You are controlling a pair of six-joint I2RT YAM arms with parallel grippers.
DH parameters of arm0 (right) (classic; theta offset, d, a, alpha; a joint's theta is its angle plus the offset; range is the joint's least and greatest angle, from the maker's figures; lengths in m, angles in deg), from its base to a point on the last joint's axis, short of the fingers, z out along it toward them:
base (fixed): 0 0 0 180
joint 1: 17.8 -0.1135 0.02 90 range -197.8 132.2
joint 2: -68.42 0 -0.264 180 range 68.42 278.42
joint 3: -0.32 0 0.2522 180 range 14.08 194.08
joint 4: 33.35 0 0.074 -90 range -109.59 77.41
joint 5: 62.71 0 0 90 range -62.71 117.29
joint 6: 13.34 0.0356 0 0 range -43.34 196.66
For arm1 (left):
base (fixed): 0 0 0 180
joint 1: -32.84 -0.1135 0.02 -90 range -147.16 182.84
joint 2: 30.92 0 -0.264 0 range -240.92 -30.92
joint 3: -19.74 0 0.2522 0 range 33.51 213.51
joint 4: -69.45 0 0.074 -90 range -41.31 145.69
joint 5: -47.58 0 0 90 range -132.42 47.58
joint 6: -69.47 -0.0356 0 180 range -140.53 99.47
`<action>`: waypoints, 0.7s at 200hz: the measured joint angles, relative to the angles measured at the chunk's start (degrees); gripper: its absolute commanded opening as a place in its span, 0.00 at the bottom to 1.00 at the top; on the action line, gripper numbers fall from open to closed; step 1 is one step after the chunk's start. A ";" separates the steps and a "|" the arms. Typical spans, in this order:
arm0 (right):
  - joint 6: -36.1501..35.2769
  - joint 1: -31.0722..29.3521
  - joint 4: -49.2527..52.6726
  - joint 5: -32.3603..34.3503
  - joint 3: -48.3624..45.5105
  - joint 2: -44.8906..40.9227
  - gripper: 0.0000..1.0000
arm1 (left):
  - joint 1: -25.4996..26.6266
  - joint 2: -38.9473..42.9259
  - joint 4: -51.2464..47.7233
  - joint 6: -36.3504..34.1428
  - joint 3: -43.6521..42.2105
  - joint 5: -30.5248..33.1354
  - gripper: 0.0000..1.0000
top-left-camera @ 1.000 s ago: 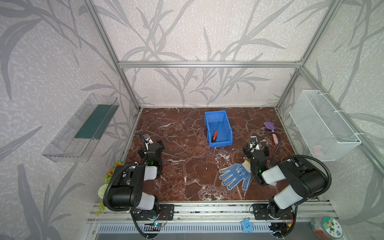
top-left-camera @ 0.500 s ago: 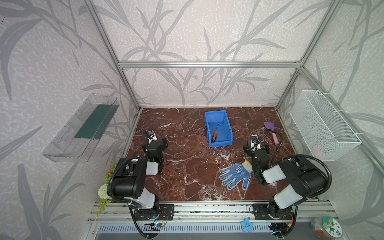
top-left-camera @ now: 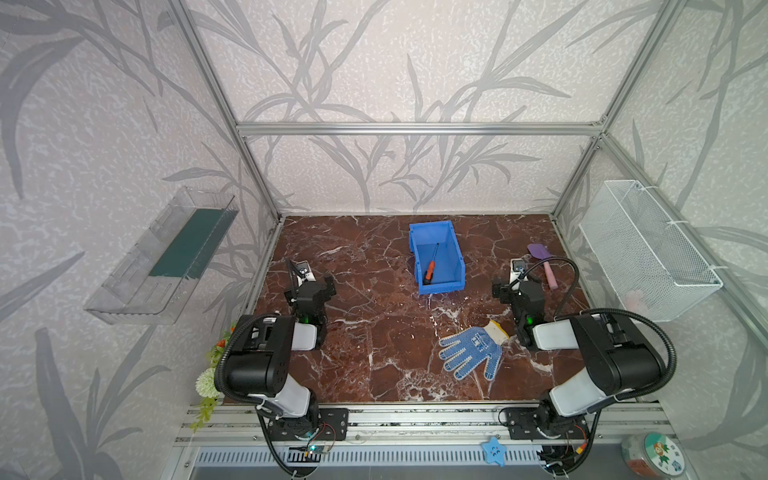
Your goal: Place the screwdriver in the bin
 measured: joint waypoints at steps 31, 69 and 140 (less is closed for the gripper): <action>0.07 0.00 0.00 -0.35 0.00 0.00 0.99 | -0.02 0.00 0.04 -0.02 0.00 0.00 0.99; 0.11 0.00 0.04 -0.76 0.00 0.00 0.99 | -0.02 0.00 0.09 -0.02 0.00 0.00 0.99; 0.31 0.63 0.94 -2.12 0.00 0.00 0.99 | -0.02 0.00 0.11 -0.02 0.00 0.00 0.99</action>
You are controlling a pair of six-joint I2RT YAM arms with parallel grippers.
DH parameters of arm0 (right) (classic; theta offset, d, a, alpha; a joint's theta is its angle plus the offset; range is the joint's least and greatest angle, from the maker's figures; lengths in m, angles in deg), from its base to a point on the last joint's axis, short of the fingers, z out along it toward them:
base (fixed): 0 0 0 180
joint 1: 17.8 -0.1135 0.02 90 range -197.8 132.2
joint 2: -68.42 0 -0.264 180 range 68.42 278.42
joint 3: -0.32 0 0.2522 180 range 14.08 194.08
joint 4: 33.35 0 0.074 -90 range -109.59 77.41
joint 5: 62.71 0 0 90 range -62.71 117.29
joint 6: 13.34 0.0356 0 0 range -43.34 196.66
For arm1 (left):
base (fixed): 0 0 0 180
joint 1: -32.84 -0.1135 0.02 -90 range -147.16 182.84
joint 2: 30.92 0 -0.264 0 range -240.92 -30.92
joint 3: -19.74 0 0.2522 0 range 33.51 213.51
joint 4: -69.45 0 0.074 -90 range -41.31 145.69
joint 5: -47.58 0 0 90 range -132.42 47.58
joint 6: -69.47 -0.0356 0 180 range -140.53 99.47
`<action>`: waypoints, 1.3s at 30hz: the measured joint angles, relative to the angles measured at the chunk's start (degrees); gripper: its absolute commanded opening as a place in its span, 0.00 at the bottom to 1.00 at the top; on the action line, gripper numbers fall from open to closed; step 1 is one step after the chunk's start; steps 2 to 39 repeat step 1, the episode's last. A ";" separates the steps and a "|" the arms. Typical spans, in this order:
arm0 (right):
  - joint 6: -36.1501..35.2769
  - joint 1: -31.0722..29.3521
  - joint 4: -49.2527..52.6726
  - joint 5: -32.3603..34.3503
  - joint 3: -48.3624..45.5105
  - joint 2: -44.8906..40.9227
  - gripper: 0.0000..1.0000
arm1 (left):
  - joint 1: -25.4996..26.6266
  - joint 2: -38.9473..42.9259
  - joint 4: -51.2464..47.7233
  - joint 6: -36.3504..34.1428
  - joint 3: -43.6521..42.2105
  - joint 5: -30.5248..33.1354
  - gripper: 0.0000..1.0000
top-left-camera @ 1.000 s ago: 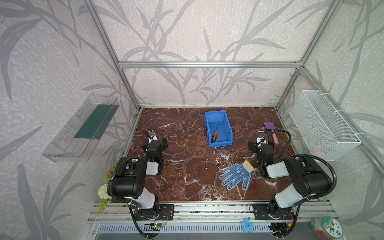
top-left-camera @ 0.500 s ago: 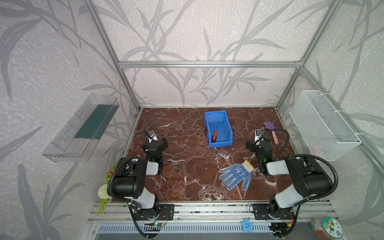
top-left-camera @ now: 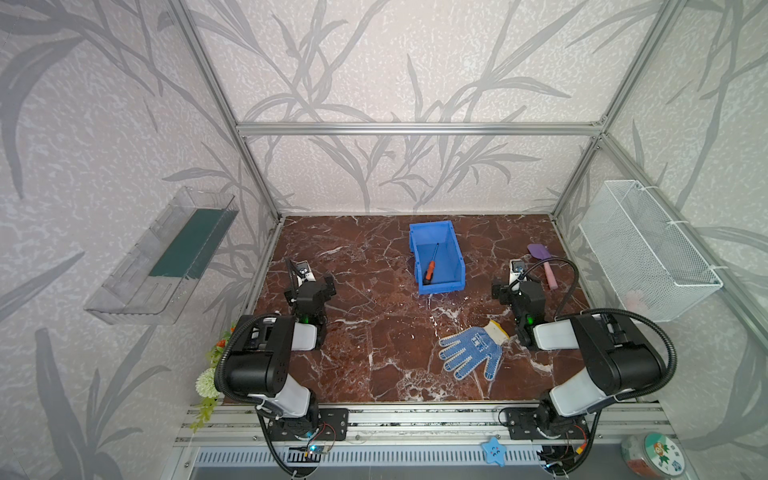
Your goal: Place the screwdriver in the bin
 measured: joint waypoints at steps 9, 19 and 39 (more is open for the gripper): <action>0.04 0.02 0.00 -0.07 0.00 0.00 0.99 | 0.00 0.00 0.00 0.00 0.00 0.00 0.99; 0.04 0.02 0.00 -0.07 0.00 0.00 0.99 | 0.00 0.00 0.00 0.00 0.00 0.00 0.99; 0.04 0.02 0.00 -0.07 0.00 0.00 0.99 | 0.00 0.00 0.00 0.00 0.00 0.00 0.99</action>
